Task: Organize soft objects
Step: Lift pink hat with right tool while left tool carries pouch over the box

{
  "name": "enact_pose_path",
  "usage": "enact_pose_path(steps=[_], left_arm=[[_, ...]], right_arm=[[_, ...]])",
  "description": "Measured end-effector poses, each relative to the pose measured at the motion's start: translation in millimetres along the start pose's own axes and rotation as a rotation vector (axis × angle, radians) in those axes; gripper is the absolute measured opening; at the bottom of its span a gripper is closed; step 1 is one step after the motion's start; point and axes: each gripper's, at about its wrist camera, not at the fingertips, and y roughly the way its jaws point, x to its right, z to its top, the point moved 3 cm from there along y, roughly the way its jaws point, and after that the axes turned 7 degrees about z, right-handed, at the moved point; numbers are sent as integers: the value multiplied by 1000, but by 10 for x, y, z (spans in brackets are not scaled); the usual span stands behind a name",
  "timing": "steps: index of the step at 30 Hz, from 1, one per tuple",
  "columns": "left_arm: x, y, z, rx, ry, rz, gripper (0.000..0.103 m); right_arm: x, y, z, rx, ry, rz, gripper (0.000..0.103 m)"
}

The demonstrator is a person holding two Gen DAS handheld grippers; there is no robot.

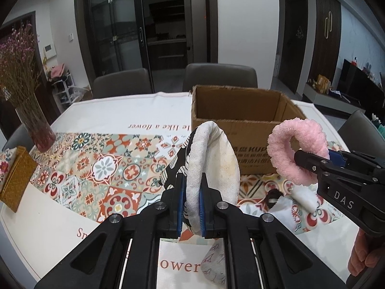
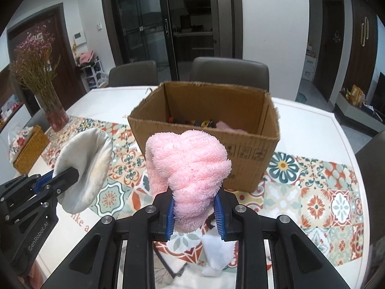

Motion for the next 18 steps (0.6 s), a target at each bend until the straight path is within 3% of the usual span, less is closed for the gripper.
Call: enact_pose_path(steps=[18], left_arm=[[197,-367,402,118,24,-39,12]], right_arm=[[150,-442,270,118,21,-27,28]])
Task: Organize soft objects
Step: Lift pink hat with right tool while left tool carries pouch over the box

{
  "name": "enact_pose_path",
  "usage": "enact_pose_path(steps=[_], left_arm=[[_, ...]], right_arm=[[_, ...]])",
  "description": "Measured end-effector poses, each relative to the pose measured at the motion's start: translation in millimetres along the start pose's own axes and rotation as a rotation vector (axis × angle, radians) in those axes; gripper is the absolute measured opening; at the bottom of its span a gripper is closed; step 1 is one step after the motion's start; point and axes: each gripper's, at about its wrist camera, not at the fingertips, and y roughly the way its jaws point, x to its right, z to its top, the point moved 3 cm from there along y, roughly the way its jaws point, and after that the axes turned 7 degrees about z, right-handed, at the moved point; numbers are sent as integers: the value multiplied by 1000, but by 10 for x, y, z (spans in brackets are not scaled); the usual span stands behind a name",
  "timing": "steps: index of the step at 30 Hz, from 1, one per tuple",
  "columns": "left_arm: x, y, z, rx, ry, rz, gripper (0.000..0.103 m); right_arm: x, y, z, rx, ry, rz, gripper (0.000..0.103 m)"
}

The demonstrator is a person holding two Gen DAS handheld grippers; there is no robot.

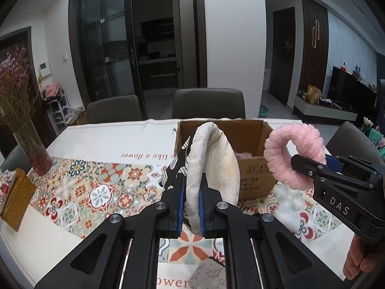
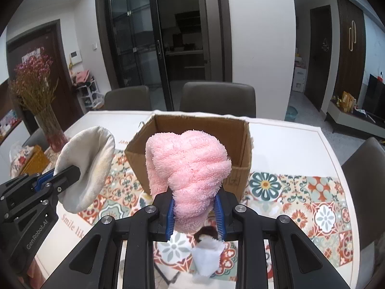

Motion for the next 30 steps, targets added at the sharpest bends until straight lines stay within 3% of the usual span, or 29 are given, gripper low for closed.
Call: enact_pose_path(steps=[14,30], left_arm=[[103,70,413,58,4,-25,12],[223,455,808,90,39,-25,12]], right_arm=[[117,-47,373,73,-8,-21,28],[342,318,758,82,-9,-30,28]])
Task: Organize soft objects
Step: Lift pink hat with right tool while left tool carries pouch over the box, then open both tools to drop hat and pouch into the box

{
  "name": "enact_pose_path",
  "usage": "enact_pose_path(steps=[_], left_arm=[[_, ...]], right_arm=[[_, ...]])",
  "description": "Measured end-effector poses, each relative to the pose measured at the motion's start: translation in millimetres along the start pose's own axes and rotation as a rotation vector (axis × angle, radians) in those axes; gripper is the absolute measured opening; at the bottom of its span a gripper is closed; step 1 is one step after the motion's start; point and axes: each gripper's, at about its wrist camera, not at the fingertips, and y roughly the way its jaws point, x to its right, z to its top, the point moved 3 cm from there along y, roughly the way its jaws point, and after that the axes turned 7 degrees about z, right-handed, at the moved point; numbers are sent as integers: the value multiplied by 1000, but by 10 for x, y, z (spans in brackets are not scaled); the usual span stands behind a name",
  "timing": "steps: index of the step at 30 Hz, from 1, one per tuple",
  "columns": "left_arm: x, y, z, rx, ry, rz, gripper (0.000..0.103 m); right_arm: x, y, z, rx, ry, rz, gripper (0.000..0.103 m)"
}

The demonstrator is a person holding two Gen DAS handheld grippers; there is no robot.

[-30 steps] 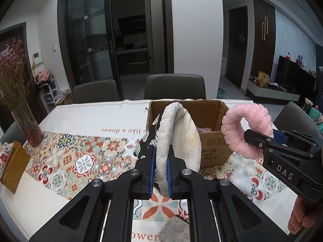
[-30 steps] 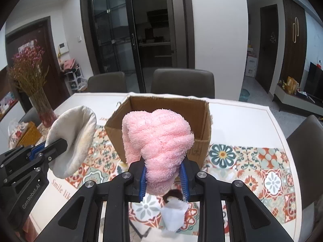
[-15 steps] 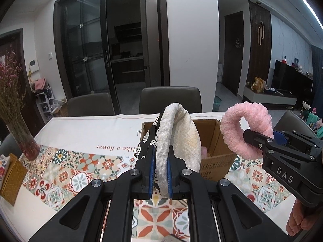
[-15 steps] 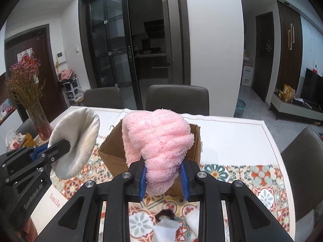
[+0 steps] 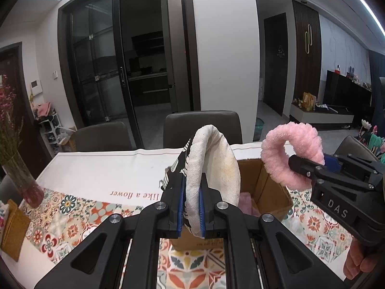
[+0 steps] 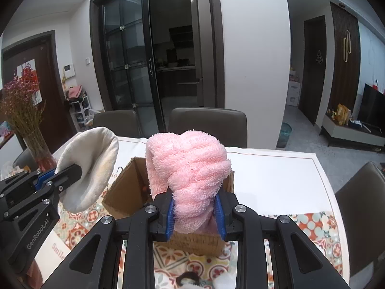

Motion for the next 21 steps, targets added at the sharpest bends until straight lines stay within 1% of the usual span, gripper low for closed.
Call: enact_pose_path(steps=[5,9,19,21], left_arm=[[41,214,110,-12,5,-22,12],[96,435,165,-46,15,-41,12],[202,929,95,-140,19,-85,12],[237,999,66,-152,27,-80,12]], right_arm=[[31,174,61,-21,6,7,29],[69,359,74,-58,4,11,29],[160,801,54,-147,4,11,29],[183,901,14,-172,5,11,29]])
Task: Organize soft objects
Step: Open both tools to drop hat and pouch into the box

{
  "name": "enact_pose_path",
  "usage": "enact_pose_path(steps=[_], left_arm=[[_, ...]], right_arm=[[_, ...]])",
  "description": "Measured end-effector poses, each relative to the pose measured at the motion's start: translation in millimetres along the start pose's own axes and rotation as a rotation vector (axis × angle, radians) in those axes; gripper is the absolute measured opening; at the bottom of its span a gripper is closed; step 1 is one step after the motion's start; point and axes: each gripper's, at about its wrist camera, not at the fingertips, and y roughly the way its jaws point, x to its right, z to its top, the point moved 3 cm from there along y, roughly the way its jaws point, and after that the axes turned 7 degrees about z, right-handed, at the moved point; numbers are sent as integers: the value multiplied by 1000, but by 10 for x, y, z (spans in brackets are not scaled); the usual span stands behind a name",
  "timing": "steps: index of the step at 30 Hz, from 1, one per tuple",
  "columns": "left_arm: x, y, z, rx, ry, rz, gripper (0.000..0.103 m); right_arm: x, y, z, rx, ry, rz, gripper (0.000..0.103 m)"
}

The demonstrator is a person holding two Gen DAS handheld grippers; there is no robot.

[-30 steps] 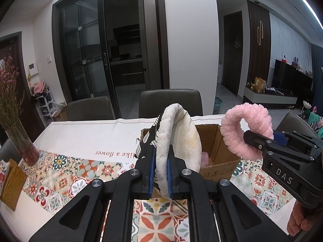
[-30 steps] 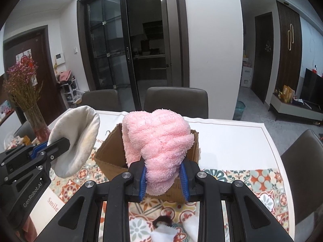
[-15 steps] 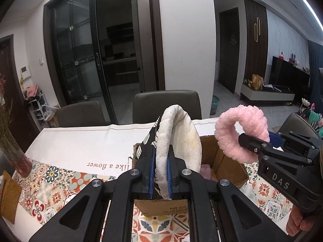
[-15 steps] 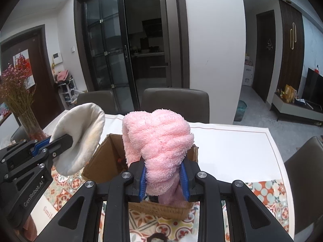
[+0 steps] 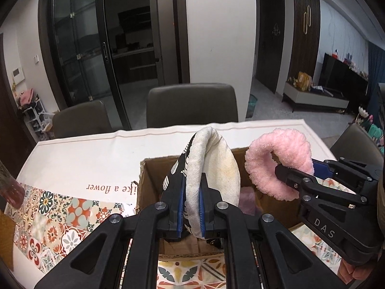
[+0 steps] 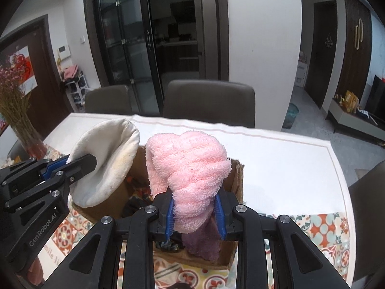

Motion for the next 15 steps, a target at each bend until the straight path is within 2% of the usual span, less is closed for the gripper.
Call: enact_pose_path(steps=[10,11,12,13,14,15], left_arm=[[114,395,-162,-102,48,-1,13],[115,424,-181,-111,49,1,17],[115,438,-191,-117,48,0,20],[110,455,-204,-122,46,-2,28],[101,461,-214,-124,46,-1,39],[98,458,-219,-122,48,2,42]], right_arm=[[5,360,-158,-100,-48,-23,31],[6,377,-164,-102,-51,-25,31],[9,391,-171,-103,-56,-22,36],[11,395,-178,-111,-61,-20,39],[11,404,-178,-119,-60,-15,49],[10,404,-176,-119,-57,-13,59]])
